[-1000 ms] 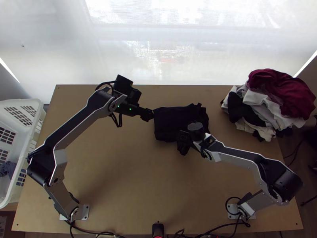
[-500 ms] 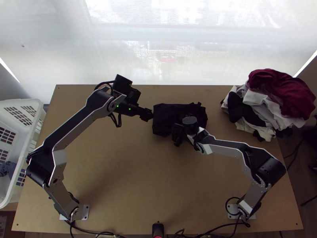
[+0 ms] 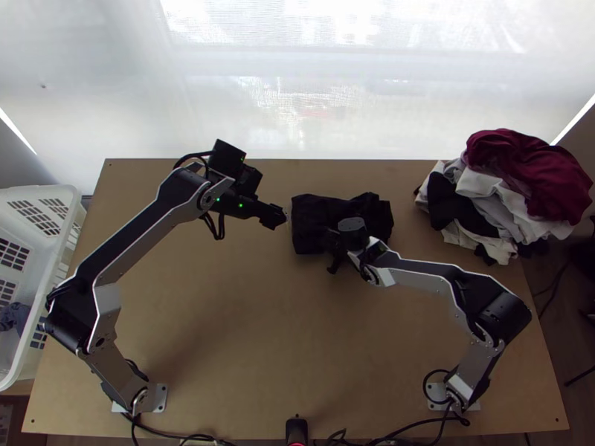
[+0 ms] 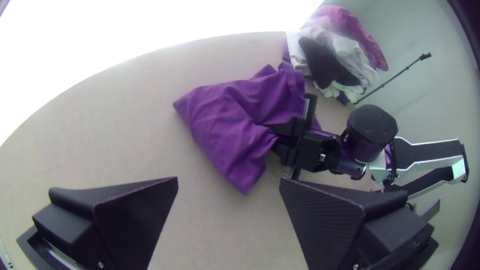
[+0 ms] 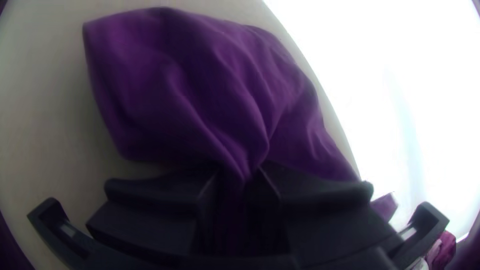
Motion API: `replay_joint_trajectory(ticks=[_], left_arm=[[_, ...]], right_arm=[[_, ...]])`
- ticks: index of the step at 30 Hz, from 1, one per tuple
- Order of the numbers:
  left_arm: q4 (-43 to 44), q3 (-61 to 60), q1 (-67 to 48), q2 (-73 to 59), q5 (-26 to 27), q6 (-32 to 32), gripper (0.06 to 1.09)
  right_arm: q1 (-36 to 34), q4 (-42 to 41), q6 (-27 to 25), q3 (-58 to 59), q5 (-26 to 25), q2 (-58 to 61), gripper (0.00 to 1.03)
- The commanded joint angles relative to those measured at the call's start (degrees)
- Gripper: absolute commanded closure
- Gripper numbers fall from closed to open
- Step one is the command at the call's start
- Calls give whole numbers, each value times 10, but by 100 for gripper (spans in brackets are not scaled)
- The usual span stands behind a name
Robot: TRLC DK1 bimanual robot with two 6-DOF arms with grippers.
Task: Fold the t-shirt
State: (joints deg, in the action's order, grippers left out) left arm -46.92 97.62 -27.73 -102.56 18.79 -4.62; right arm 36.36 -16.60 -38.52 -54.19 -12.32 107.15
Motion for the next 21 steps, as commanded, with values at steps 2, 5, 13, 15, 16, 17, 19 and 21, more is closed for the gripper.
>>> replay_joint_trajectory(ticks=[2, 5, 13, 15, 16, 17, 19, 21], left_arm=[[-2, -3, 0, 17, -10, 1, 10], [-4, -5, 0, 28, -13, 1, 10], [-6, -38, 14, 72, -24, 2, 10], [-6, -52, 20, 83, -26, 3, 10], [-6, -60, 23, 90, -27, 3, 10], [-6, -68, 27, 97, -27, 4, 10], [-6, -87, 33, 112, -28, 8, 10], [-6, -103, 38, 126, -29, 8, 10]], right_arm=[[-9, -25, 25, -27, -28, -104, 100], [-16, -25, 26, -36, -49, -131, 100], [-69, -25, 21, -53, -88, -204, 100], [-94, -22, 21, -57, -90, -227, 100], [-105, -21, 20, -59, -93, -238, 100], [-118, -19, 20, -61, -93, -250, 100], [-146, -12, 20, -66, -93, -276, 100], [-175, -6, 20, -73, -93, -305, 100]])
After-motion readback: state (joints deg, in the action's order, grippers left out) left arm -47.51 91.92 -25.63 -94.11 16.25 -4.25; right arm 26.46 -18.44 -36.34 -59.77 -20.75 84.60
